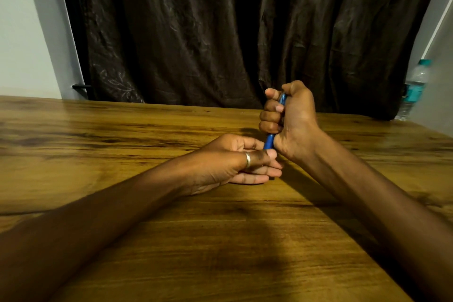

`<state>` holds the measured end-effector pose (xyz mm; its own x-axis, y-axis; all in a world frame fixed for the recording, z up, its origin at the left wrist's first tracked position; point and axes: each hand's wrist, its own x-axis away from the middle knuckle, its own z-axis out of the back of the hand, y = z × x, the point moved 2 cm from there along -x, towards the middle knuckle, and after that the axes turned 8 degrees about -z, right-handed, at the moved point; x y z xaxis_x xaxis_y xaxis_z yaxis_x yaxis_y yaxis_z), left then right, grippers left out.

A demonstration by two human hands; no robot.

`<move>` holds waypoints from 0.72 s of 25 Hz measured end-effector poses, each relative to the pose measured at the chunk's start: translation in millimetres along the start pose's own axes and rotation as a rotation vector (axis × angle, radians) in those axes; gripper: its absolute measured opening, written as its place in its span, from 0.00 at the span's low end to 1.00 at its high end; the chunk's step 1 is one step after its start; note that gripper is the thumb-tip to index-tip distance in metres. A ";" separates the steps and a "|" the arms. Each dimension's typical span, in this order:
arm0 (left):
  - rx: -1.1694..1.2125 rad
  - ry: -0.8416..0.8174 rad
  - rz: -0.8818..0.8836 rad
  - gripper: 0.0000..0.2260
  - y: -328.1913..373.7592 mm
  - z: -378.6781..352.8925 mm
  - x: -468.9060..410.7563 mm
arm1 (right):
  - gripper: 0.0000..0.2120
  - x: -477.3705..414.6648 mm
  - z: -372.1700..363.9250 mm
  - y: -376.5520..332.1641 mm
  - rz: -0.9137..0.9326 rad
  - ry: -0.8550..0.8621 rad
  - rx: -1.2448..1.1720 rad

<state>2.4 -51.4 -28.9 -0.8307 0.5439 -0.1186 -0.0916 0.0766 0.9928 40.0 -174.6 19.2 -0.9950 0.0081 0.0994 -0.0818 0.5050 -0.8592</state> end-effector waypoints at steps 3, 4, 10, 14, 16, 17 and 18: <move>-0.005 0.121 -0.030 0.12 4.6 2.1 -2.8 | 0.14 -0.1 0.3 -0.4 -0.011 -0.020 -0.021; -0.015 0.154 -0.047 0.11 5.5 3.2 -3.1 | 0.14 -1.0 0.5 0.0 -0.016 -0.024 -0.020; -0.034 0.306 -0.124 0.05 6.6 12.1 -5.2 | 0.18 -10.4 -2.6 5.4 0.077 -0.004 0.185; -0.074 0.423 -0.172 0.06 13.9 25.5 -4.9 | 0.10 -9.1 -5.2 6.1 0.194 -0.034 0.414; -0.083 0.456 -0.168 0.06 15.3 31.6 -4.9 | 0.07 -8.9 -4.0 7.6 0.224 -0.063 0.491; -0.090 0.459 -0.158 0.05 15.6 33.2 -4.6 | 0.06 -9.0 -3.0 8.6 0.230 -0.075 0.508; -0.093 0.455 -0.153 0.05 15.4 34.3 -5.2 | 0.05 -8.7 -2.4 9.4 0.237 -0.085 0.515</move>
<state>24.1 -24.4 -13.4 -0.9579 0.1098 -0.2654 -0.2625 0.0404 0.9641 48.0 -167.8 11.5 -0.9890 -0.0102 -0.1478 0.1476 0.0124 -0.9890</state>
